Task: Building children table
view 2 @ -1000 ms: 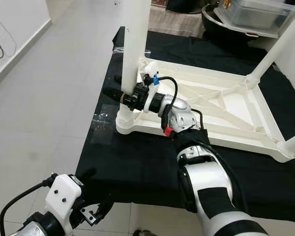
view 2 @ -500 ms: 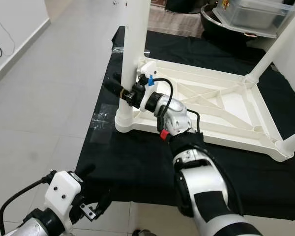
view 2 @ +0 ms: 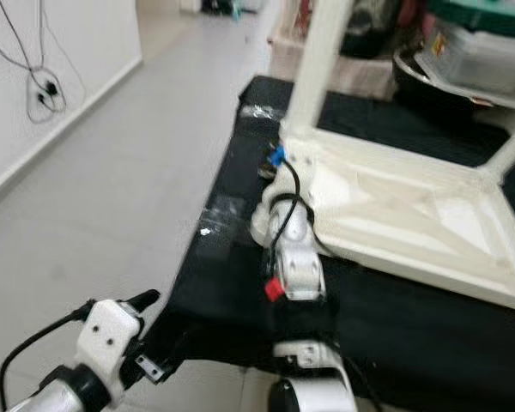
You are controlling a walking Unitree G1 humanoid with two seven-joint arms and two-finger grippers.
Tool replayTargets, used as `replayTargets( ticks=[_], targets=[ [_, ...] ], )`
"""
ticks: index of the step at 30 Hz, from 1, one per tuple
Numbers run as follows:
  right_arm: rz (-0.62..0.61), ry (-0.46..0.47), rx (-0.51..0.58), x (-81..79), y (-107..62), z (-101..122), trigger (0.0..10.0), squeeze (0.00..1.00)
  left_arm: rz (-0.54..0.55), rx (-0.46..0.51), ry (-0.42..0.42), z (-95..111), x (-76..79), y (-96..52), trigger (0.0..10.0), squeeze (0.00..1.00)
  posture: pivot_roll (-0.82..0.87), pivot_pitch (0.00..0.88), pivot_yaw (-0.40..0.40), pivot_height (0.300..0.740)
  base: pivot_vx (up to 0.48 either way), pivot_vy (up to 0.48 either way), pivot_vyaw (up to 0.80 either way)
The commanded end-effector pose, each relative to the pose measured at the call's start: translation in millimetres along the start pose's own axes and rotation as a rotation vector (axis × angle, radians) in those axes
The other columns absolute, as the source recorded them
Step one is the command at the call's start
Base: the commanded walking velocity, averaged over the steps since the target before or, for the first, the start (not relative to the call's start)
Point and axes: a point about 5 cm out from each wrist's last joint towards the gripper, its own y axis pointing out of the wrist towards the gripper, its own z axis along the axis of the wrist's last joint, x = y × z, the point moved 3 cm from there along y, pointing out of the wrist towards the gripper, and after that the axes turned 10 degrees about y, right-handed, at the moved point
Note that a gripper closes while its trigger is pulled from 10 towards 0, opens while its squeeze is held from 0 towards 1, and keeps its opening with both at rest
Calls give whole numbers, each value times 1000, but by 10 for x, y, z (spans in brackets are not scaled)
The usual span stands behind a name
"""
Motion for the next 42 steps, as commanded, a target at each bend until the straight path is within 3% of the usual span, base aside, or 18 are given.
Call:
replayTargets(
  ticks=[1,4,5,8,9,12,13,14,15,19,23,24,30,34,36,37,41,42],
  targets=[
    [-166,30,-87,143,-74,-218,0,0,-2,-7,0,-22,22,-1,10000,0,159,143,-110,740,0,0,0],
    [-142,60,-93,-22,-128,-210,0,0,-7,-5,1,-12,35,-2,10000,0,166,144,-115,740,0,0,0],
    [-64,83,-95,-137,-144,-209,10000,0,-8,-5,1,-10,35,-4,10000,0,166,144,-115,740,0,0,0],
    [18,105,-99,-252,-174,-202,10000,0,-9,-5,1,-10,33,-6,10000,0,166,144,-115,740,0,0,0],
    [68,117,-110,-297,-194,-216,10000,1000,-10,-9,3,-21,35,-12,10000,0,158,148,-114,740,0,0,0],
    [87,110,-104,-278,-221,-205,10000,1000,-14,-12,5,-32,44,-11,10000,0,156,145,-116,740,0,0,0],
    [90,100,-88,-243,-217,-187,10000,910,-15,-12,5,-34,48,-8,10000,0,156,145,-116,740,0,0,0],
    [87,91,-75,-216,-212,-173,10000,910,-16,-11,5,-33,51,-6,10000,0,156,145,-116,740,0,0,0],
    [111,74,-44,-185,-185,-137,10000,0,-16,-10,4,-33,54,-4,10000,0,156,143,-115,740,0,0,0],
    [149,106,-18,-98,-119,-86,10000,0,-16,-11,5,-34,57,-5,10000,0,157,139,-113,740,0,0,0],
    [376,153,59,0,98,130,10000,0,-15,-10,7,-39,58,-1,10000,0,156,131,-115,740,0,0,0],
    [387,158,60,15,117,143,10000,0,-15,-9,8,-39,57,0,10000,0,156,131,-115,740,0,0,0],
    [606,141,78,-7,259,340,10000,0,-12,-9,10,-39,57,-1,10000,0,158,125,-117,740,0,0,0],
    [648,103,83,-11,304,372,10000,0,-12,-9,10,-39,59,-3,10000,0,160,125,-119,740,0,0,0],
    [797,138,8,-101,325,344,10000,0,-10,-9,13,-37,52,1,10000,0,162,126,-120,740,0,0,0],
    [797,138,8,-101,325,344,10000,0,-10,-9,13,-37,52,1,10000,0,162,126,-120,740,0,0,0],
    [1097,180,-159,-294,241,229,10000,0,-4,-8,15,-31,47,3,10000,0,174,135,-126,740,0,0,0],
    [1097,180,-159,-294,241,229,10000,0,-4,-8,15,-31,47,3,10000,0,174,135,-126,740,0,0,0]
  ],
)
